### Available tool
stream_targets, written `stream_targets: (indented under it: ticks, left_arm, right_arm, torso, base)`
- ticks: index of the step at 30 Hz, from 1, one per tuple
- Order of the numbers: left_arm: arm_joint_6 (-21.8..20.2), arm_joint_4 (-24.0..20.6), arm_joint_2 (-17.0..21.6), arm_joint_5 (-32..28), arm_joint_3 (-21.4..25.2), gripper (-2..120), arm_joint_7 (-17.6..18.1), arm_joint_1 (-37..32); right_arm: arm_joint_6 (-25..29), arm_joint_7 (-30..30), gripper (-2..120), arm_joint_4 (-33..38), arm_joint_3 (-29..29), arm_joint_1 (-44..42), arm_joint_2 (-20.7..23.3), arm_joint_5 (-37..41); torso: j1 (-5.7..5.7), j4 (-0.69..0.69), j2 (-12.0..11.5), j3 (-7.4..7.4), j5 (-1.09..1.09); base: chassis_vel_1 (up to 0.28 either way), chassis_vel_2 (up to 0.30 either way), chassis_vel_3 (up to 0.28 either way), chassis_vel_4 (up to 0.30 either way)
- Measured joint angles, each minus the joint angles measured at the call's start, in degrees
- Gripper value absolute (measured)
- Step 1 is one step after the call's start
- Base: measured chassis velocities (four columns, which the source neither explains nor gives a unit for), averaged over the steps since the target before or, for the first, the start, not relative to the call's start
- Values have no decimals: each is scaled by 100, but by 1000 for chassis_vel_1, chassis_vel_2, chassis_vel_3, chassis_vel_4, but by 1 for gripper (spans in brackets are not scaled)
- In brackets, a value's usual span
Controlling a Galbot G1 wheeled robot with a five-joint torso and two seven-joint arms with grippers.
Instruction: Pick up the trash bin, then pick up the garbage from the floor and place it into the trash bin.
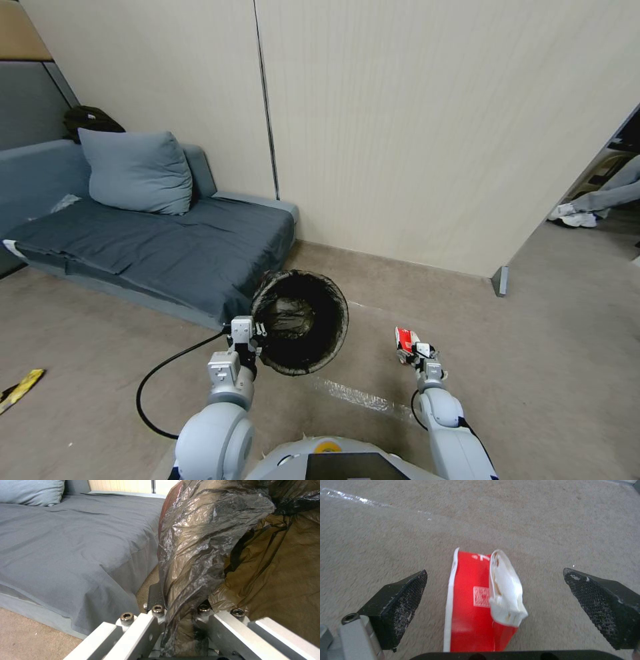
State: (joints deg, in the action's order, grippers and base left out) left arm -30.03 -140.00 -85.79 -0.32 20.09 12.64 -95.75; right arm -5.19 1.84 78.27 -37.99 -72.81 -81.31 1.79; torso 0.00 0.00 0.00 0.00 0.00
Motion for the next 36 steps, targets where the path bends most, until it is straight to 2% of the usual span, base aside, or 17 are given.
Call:
stream_targets:
  ticks: [15,22,26,27,31,32,35,36]
  left_arm:
    - [9,20,-11,47,-46,1,9,-24]
    - [23,21,-16,53,-43,1,21,-31]
    - [28,30,-27,82,-98,1,26,-38]
    - [28,30,-27,82,-98,1,26,-38]
    - [29,30,-18,95,-91,1,28,-54]
    - [29,30,-18,95,-91,1,28,-54]
    - [32,30,-19,100,-91,1,33,-57]
    - [32,30,-19,100,-91,1,33,-57]
  right_arm:
    - [155,8,100,-1023,13,714,-49,-29]
    - [284,6,95,-1648,-4,895,-72,-103]
    - [523,-4,83,-2199,-26,1112,-22,-158]
    - [523,-4,83,-2199,-26,1112,-22,-158]
    - [677,-59,64,-2496,-49,1260,36,-154]
    - [677,-59,64,-2496,-49,1260,36,-154]
    - [731,-64,50,-2619,-68,1337,83,-136]
    - [731,-64,50,-2619,-68,1337,83,-136]
  torso:
    - [0,0,0,0,1]
    - [0,0,0,0,-1]
    - [0,1,0,0,-1]
    - [0,1,0,0,-1]
    - [0,1,0,0,-1]
    - [0,1,0,0,-1]
    - [0,1,0,0,-1]
    - [0,1,0,0,-1]
  base:
    - [0,0,0,0]
    - [0,0,0,0]
    - [0,0,0,0]
    - [0,0,0,0]
    - [0,0,0,0]
    - [0,0,0,0]
    - [0,0,0,0]
    - [0,0,0,0]
